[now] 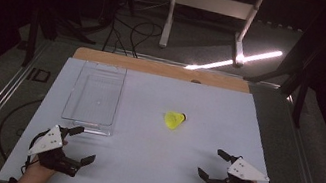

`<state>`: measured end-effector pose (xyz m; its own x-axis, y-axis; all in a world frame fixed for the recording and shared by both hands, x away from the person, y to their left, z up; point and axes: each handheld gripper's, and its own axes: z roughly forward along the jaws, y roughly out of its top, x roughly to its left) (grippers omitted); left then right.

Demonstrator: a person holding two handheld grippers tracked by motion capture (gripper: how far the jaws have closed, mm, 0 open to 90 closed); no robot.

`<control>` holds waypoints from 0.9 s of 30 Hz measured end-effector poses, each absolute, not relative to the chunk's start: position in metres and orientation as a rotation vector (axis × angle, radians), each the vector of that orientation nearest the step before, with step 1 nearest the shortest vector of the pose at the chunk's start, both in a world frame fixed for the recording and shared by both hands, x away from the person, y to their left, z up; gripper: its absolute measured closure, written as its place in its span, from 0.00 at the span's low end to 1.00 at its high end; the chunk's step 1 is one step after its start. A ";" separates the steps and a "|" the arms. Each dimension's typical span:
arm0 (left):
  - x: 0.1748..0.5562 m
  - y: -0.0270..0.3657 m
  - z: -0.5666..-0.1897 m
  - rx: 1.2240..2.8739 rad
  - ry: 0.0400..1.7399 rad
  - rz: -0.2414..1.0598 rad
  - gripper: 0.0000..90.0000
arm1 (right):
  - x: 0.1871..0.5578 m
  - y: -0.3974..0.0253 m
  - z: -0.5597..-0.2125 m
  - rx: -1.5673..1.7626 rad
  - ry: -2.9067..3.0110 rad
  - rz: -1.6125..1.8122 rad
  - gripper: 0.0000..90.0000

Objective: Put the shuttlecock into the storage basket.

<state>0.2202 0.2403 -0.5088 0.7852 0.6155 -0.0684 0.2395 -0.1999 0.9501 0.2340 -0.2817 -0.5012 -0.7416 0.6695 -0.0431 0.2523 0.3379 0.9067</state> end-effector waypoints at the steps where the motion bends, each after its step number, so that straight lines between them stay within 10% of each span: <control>1: 0.220 0.241 -0.509 1.772 0.664 0.388 0.00 | 0.233 -0.281 -0.502 0.794 2.191 1.372 0.09; 27: 0.223 0.238 -0.496 1.778 0.723 0.308 0.00 | 0.232 -0.284 -0.500 0.808 2.158 1.388 0.09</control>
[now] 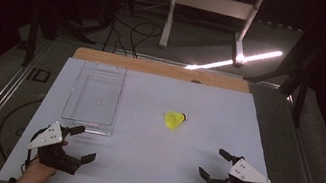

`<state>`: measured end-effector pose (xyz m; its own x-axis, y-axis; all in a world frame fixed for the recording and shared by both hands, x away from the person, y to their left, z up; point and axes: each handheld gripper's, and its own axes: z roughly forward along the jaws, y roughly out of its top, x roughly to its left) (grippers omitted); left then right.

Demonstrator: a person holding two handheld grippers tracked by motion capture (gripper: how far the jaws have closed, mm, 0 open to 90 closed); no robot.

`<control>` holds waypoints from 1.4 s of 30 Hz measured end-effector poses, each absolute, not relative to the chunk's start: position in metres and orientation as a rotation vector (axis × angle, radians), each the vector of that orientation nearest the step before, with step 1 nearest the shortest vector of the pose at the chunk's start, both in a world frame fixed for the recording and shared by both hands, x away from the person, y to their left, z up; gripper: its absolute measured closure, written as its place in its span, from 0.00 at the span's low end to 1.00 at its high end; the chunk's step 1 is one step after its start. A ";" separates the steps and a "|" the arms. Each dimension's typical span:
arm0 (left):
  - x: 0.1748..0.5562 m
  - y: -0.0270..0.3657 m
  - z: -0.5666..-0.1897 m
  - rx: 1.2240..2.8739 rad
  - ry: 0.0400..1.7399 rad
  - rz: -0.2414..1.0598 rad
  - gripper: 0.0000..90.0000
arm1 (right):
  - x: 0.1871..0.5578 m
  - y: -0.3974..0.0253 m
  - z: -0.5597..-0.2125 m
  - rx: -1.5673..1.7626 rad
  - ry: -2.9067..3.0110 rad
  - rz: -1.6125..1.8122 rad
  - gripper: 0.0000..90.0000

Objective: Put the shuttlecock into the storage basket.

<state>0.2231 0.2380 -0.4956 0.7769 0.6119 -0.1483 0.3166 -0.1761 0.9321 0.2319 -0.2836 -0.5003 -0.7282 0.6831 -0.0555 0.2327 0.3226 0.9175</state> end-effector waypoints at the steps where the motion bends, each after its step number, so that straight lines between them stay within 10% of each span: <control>1: 0.223 0.238 -0.494 1.789 0.724 0.321 0.00 | 0.232 -0.284 -0.500 0.809 2.158 1.388 0.09; 42: 0.272 0.208 -0.396 1.862 0.540 0.281 0.00 | 0.233 -0.282 -0.500 0.813 2.177 1.387 0.09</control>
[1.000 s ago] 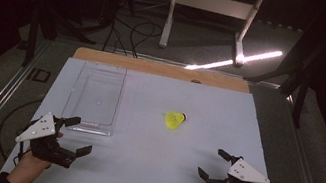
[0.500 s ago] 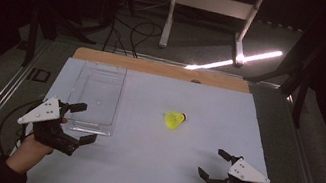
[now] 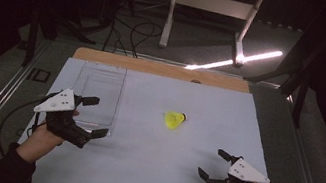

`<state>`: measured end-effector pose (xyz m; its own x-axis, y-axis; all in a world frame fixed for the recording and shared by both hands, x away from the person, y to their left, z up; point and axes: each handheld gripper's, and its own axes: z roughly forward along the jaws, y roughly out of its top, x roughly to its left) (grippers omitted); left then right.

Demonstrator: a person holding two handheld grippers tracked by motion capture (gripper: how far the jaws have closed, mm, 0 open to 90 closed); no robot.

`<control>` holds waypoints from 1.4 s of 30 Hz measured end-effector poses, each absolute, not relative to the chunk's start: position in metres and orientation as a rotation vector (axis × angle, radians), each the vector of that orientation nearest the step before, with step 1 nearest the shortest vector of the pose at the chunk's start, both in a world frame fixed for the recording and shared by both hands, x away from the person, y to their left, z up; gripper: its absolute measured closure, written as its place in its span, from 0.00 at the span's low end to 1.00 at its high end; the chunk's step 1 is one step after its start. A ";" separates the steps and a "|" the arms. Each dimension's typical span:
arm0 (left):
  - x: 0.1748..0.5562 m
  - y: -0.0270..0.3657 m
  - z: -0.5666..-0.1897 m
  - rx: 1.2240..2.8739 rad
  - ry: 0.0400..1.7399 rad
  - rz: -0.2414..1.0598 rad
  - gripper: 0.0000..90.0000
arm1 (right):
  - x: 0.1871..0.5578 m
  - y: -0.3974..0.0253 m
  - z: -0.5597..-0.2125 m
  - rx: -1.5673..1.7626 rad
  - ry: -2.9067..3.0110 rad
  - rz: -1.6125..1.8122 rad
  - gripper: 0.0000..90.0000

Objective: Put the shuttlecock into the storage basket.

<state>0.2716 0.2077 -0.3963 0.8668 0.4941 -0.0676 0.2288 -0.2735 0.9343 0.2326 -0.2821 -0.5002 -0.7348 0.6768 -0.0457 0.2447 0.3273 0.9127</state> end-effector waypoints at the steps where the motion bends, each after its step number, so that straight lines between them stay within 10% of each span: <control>1: 0.273 0.205 -0.395 1.870 0.532 0.284 0.00 | 0.233 -0.282 -0.500 0.814 2.178 1.388 0.09; 42: 0.326 0.091 -0.417 2.518 0.337 -0.013 0.00 | 0.234 -0.282 -0.501 0.808 2.202 1.412 0.09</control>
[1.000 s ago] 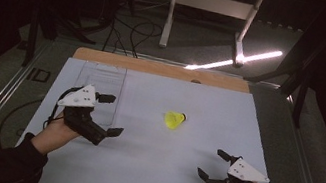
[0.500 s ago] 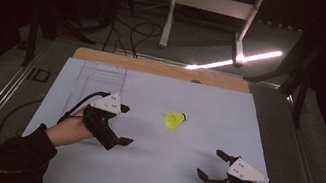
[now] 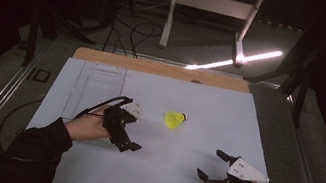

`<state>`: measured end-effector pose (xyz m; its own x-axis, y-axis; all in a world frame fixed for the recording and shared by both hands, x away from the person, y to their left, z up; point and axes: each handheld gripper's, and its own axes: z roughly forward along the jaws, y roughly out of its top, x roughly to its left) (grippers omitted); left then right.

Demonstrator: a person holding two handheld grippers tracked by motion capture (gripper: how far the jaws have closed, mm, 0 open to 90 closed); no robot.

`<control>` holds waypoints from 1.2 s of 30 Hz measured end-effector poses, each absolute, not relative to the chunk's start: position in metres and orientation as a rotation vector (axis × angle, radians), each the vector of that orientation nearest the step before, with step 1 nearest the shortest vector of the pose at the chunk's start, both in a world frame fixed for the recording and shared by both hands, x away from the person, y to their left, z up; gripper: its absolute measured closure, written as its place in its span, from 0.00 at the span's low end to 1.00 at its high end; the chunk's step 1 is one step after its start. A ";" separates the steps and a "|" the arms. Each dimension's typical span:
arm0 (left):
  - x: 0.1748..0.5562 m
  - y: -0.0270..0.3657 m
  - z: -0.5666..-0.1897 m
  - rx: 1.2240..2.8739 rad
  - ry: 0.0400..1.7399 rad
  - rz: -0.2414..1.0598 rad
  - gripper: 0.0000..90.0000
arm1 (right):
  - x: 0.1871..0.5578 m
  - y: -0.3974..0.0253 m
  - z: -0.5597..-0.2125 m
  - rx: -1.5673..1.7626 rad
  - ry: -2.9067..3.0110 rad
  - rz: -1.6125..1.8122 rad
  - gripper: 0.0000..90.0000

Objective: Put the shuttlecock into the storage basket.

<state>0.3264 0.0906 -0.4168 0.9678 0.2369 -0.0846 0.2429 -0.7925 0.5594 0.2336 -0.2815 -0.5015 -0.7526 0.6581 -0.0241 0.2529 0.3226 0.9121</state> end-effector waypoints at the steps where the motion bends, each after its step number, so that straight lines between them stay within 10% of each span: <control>1: 0.327 0.088 -0.418 2.530 0.336 -0.023 0.00 | 0.234 -0.282 -0.502 0.810 2.204 1.411 0.09; 36: 0.370 -0.001 -0.447 2.565 0.646 -0.144 0.00 | 0.233 -0.282 -0.501 0.796 2.206 1.415 0.09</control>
